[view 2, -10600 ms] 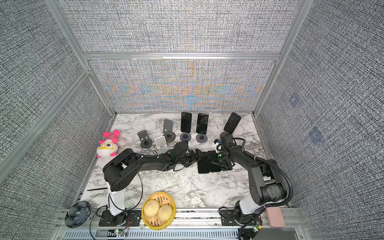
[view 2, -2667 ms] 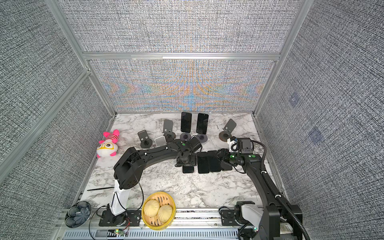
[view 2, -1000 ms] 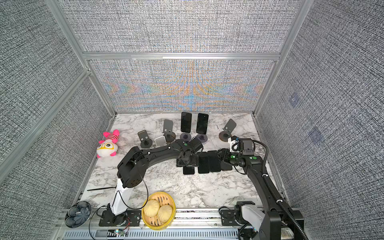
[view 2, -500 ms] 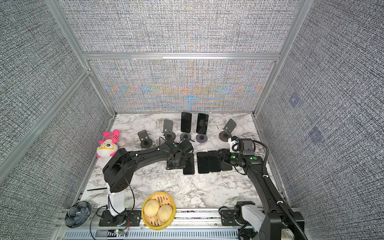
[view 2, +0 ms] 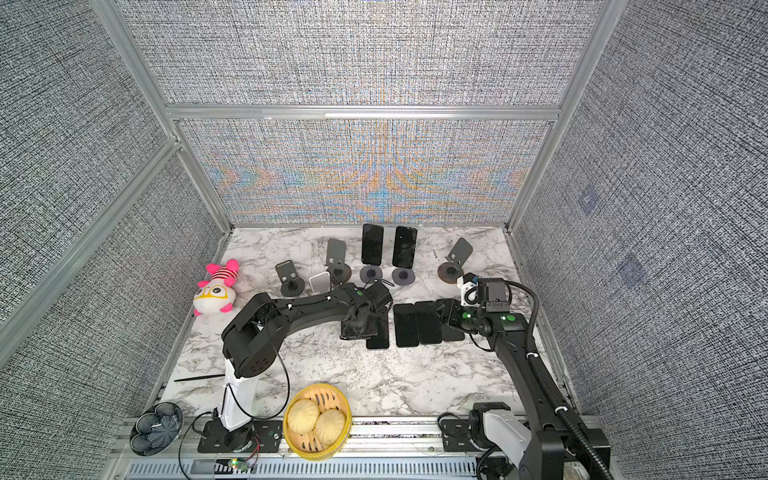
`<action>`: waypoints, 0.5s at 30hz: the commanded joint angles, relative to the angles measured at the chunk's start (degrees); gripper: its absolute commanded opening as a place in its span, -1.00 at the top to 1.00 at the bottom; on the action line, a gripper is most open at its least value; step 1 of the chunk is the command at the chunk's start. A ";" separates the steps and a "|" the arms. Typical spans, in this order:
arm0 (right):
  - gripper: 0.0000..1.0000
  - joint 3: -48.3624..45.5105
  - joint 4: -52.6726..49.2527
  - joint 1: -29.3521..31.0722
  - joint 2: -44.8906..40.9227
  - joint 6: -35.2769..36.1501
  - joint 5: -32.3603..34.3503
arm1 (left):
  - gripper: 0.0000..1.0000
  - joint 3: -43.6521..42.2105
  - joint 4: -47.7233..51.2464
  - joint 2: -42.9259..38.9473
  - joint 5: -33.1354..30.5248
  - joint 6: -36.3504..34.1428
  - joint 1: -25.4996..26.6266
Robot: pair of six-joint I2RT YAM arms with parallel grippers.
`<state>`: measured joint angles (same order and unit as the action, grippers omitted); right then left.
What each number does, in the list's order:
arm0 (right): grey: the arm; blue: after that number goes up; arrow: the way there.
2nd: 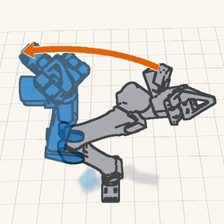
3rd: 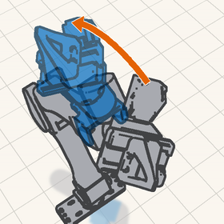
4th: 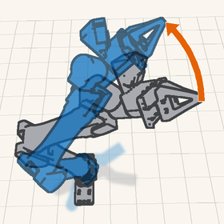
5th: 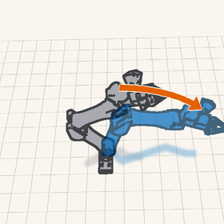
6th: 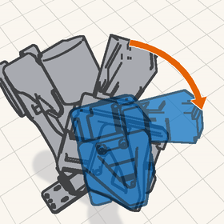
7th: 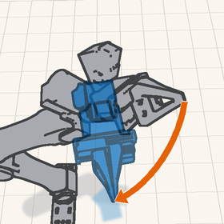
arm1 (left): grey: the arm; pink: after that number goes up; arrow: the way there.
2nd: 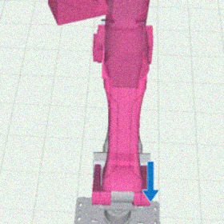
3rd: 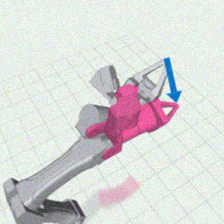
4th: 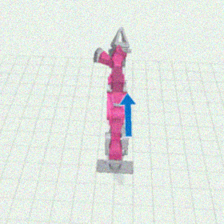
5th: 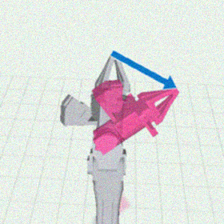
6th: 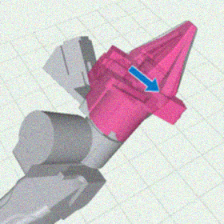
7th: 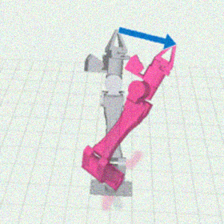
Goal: Remove the phone from the phone stand
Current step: 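Open both grippers and draw them back from the laid pink-edged phone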
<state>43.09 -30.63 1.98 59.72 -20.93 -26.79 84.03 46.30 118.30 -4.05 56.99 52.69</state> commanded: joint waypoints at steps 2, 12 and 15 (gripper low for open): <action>-0.08 -0.26 -0.39 0.11 -0.13 0.71 0.56 | 0.55 1.34 -0.47 0.62 0.96 -0.26 -0.13; -0.08 -0.56 -0.17 0.02 -0.05 0.67 0.59 | 0.55 3.33 -1.34 2.29 2.56 -0.59 0.07; -0.08 -0.57 -0.13 0.00 -0.05 0.80 0.68 | 0.52 3.33 -1.39 2.24 2.34 -0.74 0.17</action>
<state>42.70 -30.68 1.98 59.72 -20.64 -26.22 87.11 45.45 120.22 -2.37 56.93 52.77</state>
